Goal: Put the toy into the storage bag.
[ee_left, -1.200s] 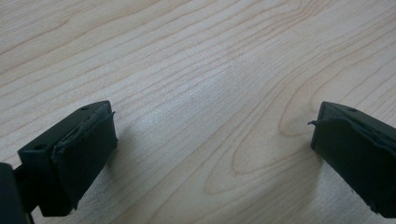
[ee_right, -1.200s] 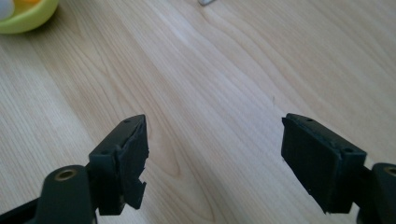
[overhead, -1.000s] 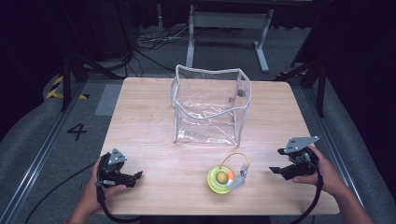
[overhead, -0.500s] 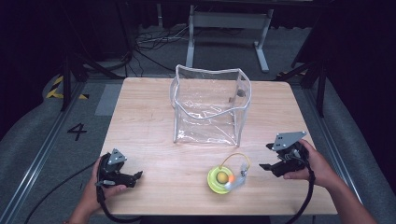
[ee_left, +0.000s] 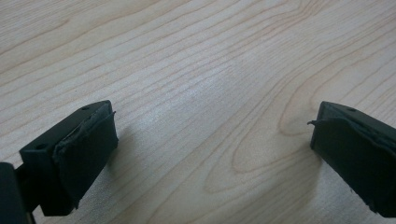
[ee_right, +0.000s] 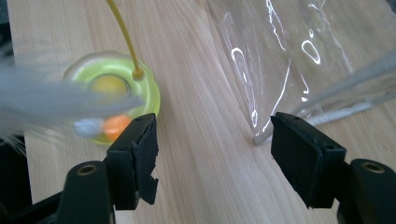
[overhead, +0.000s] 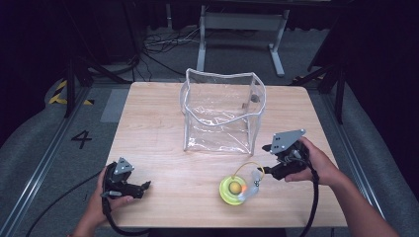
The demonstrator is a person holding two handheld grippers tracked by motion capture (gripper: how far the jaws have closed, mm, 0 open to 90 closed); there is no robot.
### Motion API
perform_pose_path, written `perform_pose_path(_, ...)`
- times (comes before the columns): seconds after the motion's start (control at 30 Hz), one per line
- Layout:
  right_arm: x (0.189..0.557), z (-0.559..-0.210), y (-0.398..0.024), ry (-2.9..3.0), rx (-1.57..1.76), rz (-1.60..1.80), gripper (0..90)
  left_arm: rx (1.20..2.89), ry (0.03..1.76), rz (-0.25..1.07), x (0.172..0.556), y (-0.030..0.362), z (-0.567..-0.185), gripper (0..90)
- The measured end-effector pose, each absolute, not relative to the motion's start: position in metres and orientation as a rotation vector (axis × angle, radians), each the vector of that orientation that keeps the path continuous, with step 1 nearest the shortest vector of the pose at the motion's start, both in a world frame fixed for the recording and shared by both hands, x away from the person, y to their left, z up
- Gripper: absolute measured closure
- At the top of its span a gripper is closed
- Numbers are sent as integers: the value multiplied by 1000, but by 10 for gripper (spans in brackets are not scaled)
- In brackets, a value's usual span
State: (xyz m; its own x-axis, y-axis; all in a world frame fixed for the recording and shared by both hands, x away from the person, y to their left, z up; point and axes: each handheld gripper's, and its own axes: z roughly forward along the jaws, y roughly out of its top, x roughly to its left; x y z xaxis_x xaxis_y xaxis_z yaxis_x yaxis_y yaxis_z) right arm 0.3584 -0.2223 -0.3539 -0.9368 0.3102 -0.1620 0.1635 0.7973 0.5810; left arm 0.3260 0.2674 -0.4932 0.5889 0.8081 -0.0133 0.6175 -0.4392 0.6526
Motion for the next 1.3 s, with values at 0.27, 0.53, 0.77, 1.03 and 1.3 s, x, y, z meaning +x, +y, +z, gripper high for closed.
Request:
perform_pose_path(0.27,363,-349,-201,2747,308,863,330,2200,1127,401,326,267,-493,8)
perform_pose_path(0.53,365,-343,-185,2740,273,845,388,2200,1127,402,326,267,-493,9)
perform_pose_path(0.77,366,-343,-172,2774,215,817,503,2200,1126,401,326,267,-493,8)
perform_pose_path(1.03,362,-344,-166,2809,186,753,517,2200,1126,402,326,267,-493,8)
perform_pose_path(1.3,362,-349,-175,2901,144,713,426,2200,1127,402,326,267,-493,8)
